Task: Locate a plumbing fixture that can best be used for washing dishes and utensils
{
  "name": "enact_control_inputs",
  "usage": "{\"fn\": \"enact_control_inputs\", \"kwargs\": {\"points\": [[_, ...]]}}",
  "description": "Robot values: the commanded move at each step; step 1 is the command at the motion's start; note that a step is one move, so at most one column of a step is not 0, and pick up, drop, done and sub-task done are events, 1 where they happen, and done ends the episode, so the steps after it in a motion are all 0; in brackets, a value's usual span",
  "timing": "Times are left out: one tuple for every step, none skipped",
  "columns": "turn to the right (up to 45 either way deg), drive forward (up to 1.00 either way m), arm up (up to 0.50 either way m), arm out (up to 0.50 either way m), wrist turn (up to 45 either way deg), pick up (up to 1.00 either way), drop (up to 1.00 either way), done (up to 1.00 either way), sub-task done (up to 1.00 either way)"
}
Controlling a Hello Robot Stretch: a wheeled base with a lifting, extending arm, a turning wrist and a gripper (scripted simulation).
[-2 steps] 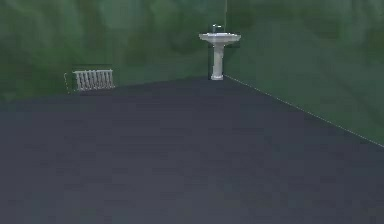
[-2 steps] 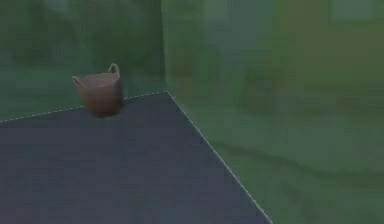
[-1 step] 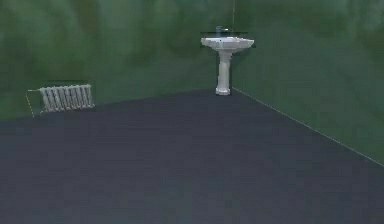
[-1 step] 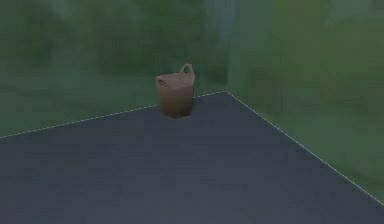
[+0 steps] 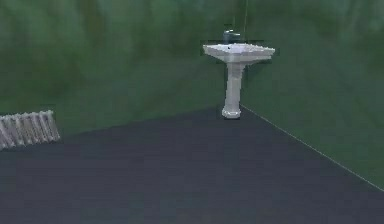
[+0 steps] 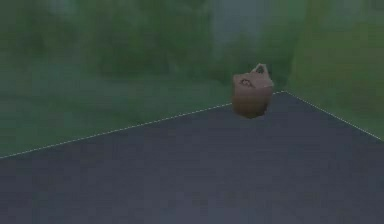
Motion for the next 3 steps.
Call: {"fn": "enact_control_inputs", "kwargs": {"points": [[0.0,1.00,0.00,0.00,0.0,0.00,0.00,0.00,0.00],[6.0,0.00,0.00,0.00,0.0,0.00,0.00,0.00,0.00],[0.0,0.80,0.00,0.00,0.0,0.00,0.00,0.00,0.00]]}}
